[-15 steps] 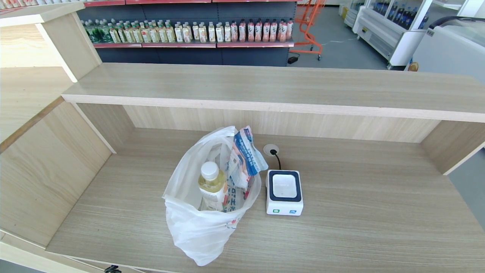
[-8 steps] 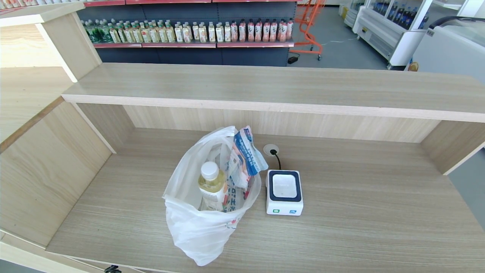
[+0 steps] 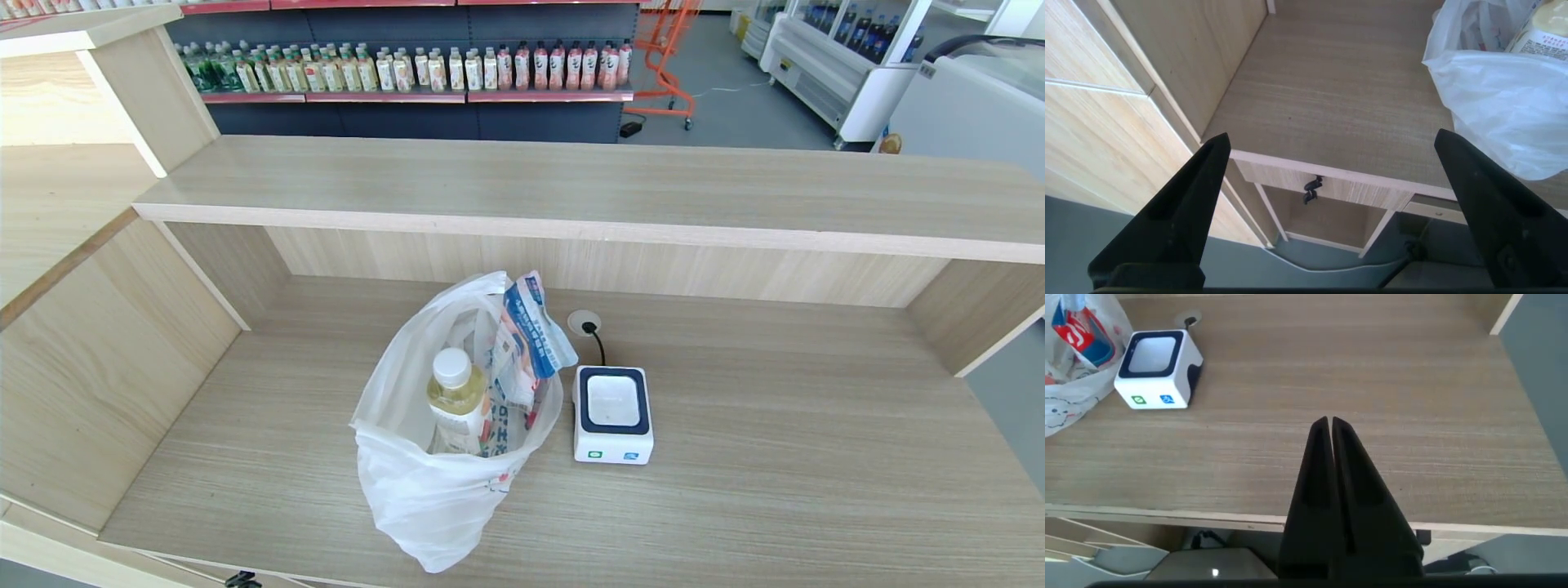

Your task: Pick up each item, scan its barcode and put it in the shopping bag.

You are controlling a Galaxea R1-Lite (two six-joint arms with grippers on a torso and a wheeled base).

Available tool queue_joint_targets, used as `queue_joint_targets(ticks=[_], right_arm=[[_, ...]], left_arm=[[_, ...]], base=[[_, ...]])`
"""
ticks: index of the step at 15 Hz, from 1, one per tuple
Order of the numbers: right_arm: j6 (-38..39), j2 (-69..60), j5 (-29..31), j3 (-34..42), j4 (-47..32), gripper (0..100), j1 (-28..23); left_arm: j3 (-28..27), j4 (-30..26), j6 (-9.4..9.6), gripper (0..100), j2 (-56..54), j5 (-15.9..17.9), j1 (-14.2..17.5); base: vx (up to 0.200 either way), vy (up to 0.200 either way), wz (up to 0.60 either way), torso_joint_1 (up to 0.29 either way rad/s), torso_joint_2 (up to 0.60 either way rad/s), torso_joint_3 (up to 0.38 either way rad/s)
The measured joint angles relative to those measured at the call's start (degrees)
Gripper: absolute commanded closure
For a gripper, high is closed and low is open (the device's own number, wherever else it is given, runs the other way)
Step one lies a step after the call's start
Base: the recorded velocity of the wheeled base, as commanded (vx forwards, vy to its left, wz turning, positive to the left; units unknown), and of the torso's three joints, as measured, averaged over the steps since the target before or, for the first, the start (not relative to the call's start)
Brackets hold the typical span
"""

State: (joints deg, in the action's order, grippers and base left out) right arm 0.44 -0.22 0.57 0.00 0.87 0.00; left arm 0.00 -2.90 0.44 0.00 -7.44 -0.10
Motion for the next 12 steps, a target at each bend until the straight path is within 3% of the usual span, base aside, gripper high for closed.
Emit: queue_joint_targets(ticks=[1,12], right_arm=[[0.0,0.0,0.0,0.0,0.0,100,0.0],[-0.1,0.1,0.0,0.0,0.0,100,0.0]], left_arm=[[0.0,0.0,-0.17,0,0.0,0.0,0.0],[0.0,0.0,-0.26,0,0.0,0.0,0.0]], base=[[0.2,0.0,0.0,-0.002,0.0,-0.002],[0.0,0.0,0.0,0.0,0.0,0.0]])
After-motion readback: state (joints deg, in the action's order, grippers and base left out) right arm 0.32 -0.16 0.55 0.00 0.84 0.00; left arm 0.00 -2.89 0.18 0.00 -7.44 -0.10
